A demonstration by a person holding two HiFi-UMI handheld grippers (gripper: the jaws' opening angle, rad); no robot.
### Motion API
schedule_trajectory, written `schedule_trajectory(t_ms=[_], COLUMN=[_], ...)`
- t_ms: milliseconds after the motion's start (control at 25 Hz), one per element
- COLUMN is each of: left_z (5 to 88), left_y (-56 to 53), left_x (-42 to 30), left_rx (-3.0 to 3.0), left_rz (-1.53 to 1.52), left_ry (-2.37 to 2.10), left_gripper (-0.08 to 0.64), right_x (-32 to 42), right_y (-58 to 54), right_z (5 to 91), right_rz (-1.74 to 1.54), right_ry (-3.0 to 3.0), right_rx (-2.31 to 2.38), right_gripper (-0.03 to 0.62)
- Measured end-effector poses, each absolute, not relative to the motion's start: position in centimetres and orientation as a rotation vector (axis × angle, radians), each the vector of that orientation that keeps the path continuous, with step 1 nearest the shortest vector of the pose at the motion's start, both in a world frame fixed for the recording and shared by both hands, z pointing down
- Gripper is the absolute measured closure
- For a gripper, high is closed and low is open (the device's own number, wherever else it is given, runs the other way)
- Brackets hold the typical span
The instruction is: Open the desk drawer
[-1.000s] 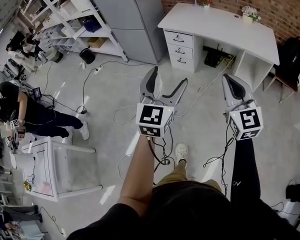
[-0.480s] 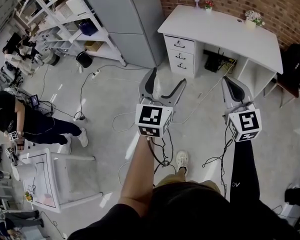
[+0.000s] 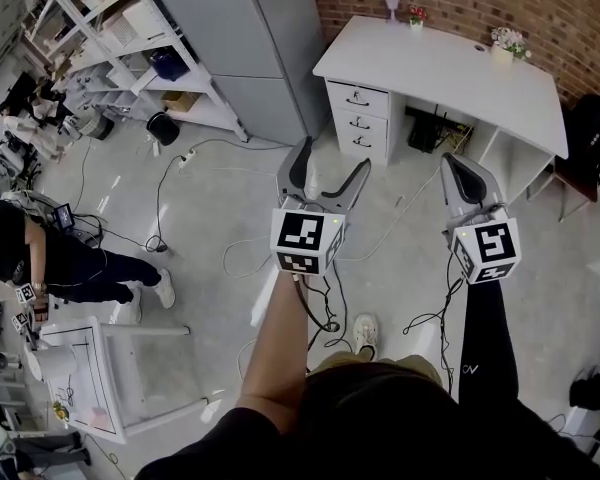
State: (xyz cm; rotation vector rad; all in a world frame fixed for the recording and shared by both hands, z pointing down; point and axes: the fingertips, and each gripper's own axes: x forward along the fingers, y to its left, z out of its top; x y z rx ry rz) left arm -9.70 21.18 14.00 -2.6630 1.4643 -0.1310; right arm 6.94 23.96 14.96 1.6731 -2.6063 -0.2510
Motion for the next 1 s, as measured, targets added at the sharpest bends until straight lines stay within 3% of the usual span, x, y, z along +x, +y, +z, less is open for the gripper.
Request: schedule_trajectory(t_ms=[1000], left_z=[14.8], left_y=[11.5], left_x=[-9.9], left_rx=[-2.7], left_rz=[-0.14], left_ry=[1.405], left_gripper=[0.164], right_x=[5.8], right_y=[14.7], right_z=[15.6], right_rz=[-0.25], right_ry=[-2.583], right_rx=[1.717], right_gripper=[0.592])
